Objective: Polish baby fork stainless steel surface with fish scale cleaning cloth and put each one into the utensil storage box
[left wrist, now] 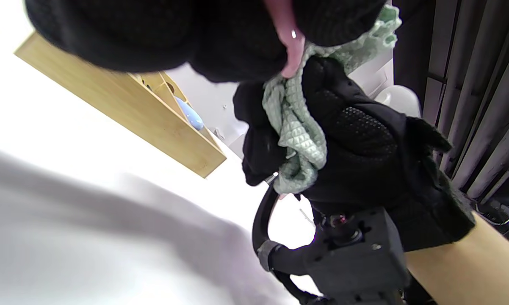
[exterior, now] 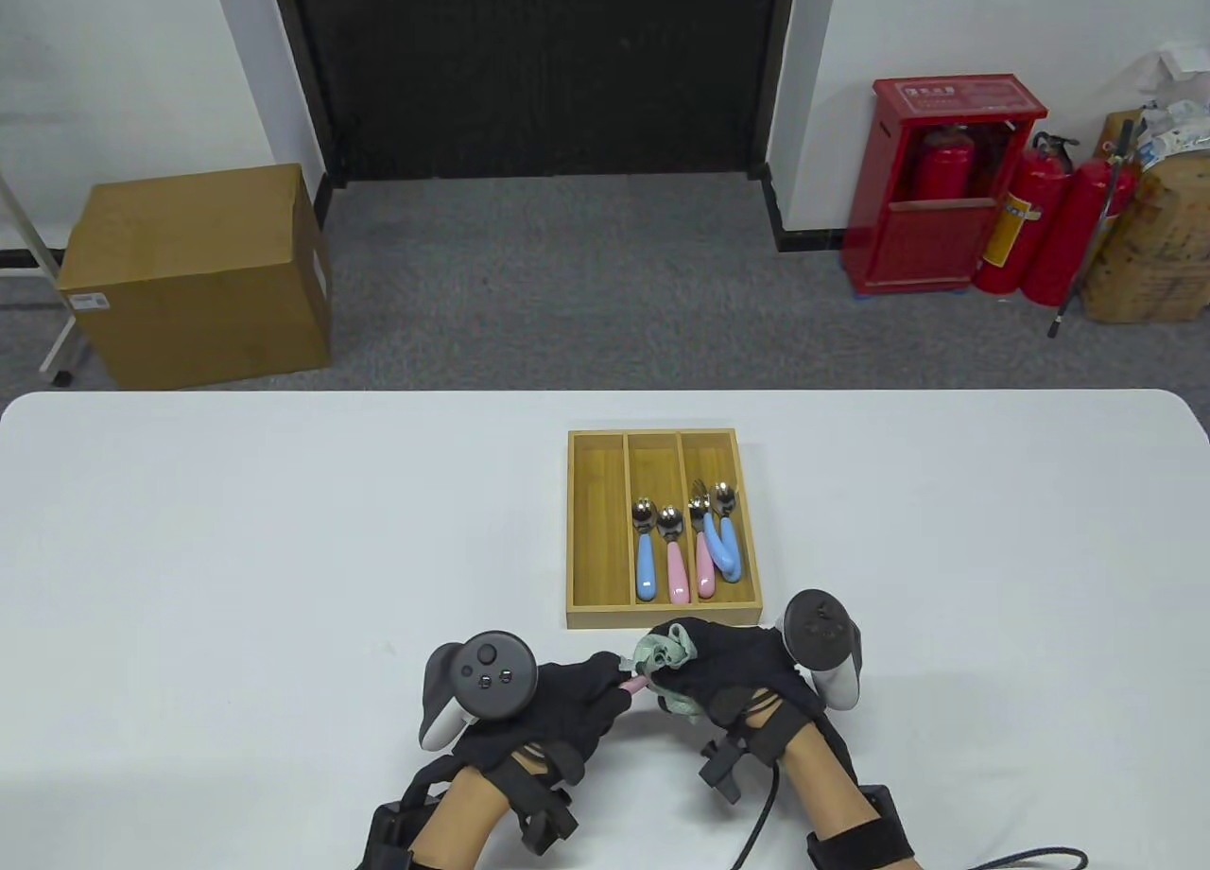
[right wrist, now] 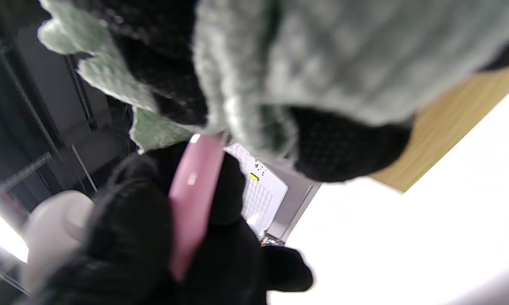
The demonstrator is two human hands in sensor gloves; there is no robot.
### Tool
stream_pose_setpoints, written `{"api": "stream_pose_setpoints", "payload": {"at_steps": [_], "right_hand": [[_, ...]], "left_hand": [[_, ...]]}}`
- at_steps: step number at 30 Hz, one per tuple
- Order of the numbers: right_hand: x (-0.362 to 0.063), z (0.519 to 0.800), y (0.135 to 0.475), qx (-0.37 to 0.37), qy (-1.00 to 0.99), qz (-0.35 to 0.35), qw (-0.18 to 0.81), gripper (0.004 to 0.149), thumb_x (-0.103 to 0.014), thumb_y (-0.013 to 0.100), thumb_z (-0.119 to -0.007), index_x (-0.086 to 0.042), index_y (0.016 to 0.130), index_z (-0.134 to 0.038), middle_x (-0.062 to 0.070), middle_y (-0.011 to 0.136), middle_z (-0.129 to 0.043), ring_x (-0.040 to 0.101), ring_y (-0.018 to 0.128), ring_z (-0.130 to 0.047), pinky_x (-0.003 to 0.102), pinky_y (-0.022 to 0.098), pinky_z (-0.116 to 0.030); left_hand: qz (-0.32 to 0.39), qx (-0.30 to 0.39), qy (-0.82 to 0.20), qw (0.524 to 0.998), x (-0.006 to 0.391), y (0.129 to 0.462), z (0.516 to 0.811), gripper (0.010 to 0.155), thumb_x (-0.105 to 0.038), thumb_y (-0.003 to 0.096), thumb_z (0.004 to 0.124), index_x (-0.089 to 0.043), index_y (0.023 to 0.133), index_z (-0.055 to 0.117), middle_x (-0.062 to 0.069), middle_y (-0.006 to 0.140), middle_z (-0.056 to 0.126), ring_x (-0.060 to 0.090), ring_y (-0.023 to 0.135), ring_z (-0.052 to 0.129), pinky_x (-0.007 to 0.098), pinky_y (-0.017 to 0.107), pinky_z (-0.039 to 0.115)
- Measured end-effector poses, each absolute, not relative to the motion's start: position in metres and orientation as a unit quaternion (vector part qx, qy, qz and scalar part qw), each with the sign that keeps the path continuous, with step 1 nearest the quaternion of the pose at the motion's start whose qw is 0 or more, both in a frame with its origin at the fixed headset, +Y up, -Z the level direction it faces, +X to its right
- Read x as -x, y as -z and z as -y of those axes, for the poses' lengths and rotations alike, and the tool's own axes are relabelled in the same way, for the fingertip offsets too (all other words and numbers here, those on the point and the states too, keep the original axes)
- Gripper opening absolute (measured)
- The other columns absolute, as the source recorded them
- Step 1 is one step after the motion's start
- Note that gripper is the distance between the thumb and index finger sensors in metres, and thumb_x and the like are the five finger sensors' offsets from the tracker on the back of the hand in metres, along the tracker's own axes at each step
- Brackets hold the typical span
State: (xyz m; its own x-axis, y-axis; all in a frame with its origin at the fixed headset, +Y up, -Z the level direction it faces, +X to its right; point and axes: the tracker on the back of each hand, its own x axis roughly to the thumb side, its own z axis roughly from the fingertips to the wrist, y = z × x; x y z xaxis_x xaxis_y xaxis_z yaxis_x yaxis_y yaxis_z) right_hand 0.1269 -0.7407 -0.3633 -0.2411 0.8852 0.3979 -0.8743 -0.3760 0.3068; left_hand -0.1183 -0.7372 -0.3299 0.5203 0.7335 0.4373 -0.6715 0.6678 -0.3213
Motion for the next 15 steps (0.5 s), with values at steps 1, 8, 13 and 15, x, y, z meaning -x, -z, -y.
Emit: {"api": "stream_pose_setpoints", "payload": {"at_steps": [1,8,13,15], "right_hand": [[-0.126,0.7388,0.3619,-0.265,-0.806,0.007,0.53,0.044,-0.033,0.03,-0.092,-0.01,0.069,-0.094,0.021,0.047,-0.105,0.027,0.016,-0.105,0.048,0.013,-0.085],[-0.1217,0.74,0.361,-0.278,-0.803,-0.053,0.524,0.045,-0.033,0.032,-0.093,-0.011,0.07,-0.092,0.021,0.054,-0.102,0.032,0.026,-0.104,0.053,0.022,-0.083],[-0.1184,0.7427,0.3597,-0.293,-0.804,-0.076,0.511,0.045,-0.023,0.032,-0.093,-0.011,0.075,-0.089,0.024,0.064,-0.098,0.037,0.035,-0.102,0.056,0.027,-0.08],[-0.1185,0.7413,0.3599,-0.286,-0.816,-0.065,0.498,0.044,-0.024,0.03,-0.093,-0.011,0.072,-0.092,0.025,0.058,-0.101,0.035,0.028,-0.103,0.054,0.022,-0.082]], "left_hand": [[0.275,0.056,-0.403,0.871,0.1191,0.33,0.7376,0.049,-0.044,0.049,0.072,-0.016,0.089,0.078,0.004,0.05,0.099,0.024,0.03,0.096,0.058,0.051,0.076],[0.278,0.077,-0.419,0.861,0.1219,0.332,0.7423,0.048,-0.044,0.0489,0.074,-0.017,0.088,0.08,0.004,0.049,0.1,0.025,0.03,0.096,0.058,0.051,0.075],[0.283,0.069,-0.384,0.876,0.1191,0.3314,0.7413,0.048,-0.044,0.0488,0.075,-0.017,0.087,0.08,0.004,0.049,0.1,0.025,0.031,0.096,0.058,0.052,0.075],[0.284,0.066,-0.38,0.878,0.118,0.3306,0.7418,0.048,-0.045,0.0488,0.075,-0.017,0.087,0.08,0.004,0.05,0.099,0.026,0.031,0.096,0.058,0.052,0.075]]}}
